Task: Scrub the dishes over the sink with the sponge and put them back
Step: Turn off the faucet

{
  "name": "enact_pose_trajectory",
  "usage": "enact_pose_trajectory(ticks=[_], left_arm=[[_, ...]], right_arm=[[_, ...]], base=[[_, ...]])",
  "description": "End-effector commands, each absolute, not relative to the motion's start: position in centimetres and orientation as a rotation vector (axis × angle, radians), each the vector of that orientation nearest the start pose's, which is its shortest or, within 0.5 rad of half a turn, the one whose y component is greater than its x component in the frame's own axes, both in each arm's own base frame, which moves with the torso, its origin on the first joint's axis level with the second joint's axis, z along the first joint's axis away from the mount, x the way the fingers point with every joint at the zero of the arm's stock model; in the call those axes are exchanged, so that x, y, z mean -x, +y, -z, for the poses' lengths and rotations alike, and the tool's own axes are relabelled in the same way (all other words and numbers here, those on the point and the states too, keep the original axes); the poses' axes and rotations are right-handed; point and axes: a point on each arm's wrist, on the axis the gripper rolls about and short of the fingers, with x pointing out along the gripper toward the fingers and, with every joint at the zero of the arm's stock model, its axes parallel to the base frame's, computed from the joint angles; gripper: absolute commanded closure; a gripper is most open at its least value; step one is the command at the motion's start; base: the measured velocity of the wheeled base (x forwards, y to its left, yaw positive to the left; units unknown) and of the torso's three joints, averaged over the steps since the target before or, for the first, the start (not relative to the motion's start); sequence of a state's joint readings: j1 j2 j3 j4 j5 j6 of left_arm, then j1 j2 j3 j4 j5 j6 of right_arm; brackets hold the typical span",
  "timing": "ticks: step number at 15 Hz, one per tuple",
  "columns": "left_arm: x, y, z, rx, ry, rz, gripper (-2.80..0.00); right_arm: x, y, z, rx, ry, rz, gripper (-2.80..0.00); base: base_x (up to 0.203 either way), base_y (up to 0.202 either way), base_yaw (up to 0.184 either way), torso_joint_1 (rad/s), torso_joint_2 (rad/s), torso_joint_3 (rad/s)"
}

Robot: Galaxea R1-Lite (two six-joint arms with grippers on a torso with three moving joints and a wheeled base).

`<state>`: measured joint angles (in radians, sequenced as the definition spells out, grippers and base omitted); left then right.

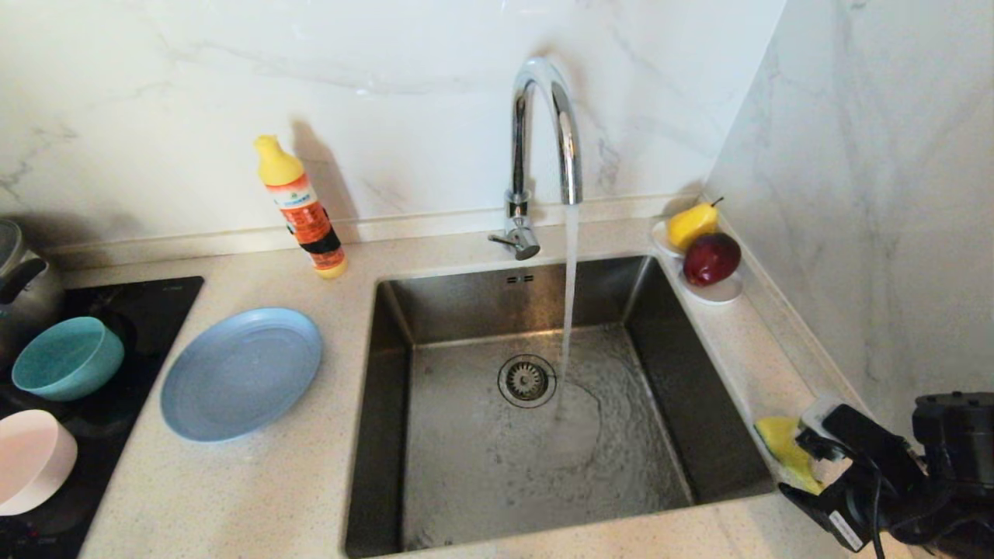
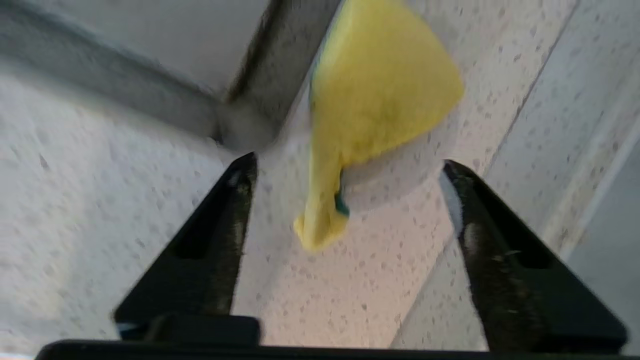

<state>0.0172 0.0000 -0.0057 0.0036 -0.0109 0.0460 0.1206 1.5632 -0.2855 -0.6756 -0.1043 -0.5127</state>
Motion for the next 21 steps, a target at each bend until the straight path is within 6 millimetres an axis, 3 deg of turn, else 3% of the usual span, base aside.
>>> enact_pose_trajectory(ticks=[1,2,3,7,10,12,14,17,21], left_arm=[[2.3,-0.1,-7.7,-0.046,0.0,-0.006,0.0],[2.3,-0.1,-7.7,-0.046,0.0,-0.007,0.0],[2.3,-0.1,-7.7,-0.046,0.001,-0.008,0.0],[2.3,-0.1,-7.6,-0.046,0.002,-0.006,0.0],[2.3,-0.1,-7.7,-0.046,0.0,-0.006,0.0],[2.3,-0.1,-7.7,-0.046,0.001,-0.007,0.0],[2.3,-0.1,-7.6,-0.046,0.001,-0.008,0.0],[2.3,-0.1,-7.7,-0.046,0.0,-0.006,0.0],[2.3,-0.1,-7.7,-0.046,0.0,-0.007,0.0]], right_arm=[[-20.7,2.4,-11.5,0.5,0.492,-0.137,-2.8],[-20.5,2.4,-12.3,0.46,0.458,-0.123,-0.91],[-20.2,2.4,-13.0,0.428,0.43,-0.113,0.0],[-17.9,2.4,-16.4,0.328,0.266,-0.103,0.0],[-13.5,1.9,-17.8,0.3,0.17,-0.114,0.0],[-9.6,1.2,-17.9,0.286,0.086,-0.125,0.0],[-5.9,0.6,-17.0,0.274,0.013,-0.107,0.0],[-1.4,0.1,-13.9,0.237,-0.067,-0.034,0.0],[0.6,0.0,-9.8,0.109,0.013,0.023,0.0]], base=[[0.0,0.0,0.0,0.0,0.0,0.0],[0.0,0.0,0.0,0.0,0.0,0.0],[0.0,0.0,0.0,0.0,0.0,0.0],[0.0,0.0,0.0,0.0,0.0,0.0],[0.0,0.0,0.0,0.0,0.0,0.0],[0.0,0.0,0.0,0.0,0.0,0.0],[0.0,0.0,0.0,0.0,0.0,0.0],[0.0,0.0,0.0,0.0,0.0,0.0],[0.0,0.0,0.0,0.0,0.0,0.0]])
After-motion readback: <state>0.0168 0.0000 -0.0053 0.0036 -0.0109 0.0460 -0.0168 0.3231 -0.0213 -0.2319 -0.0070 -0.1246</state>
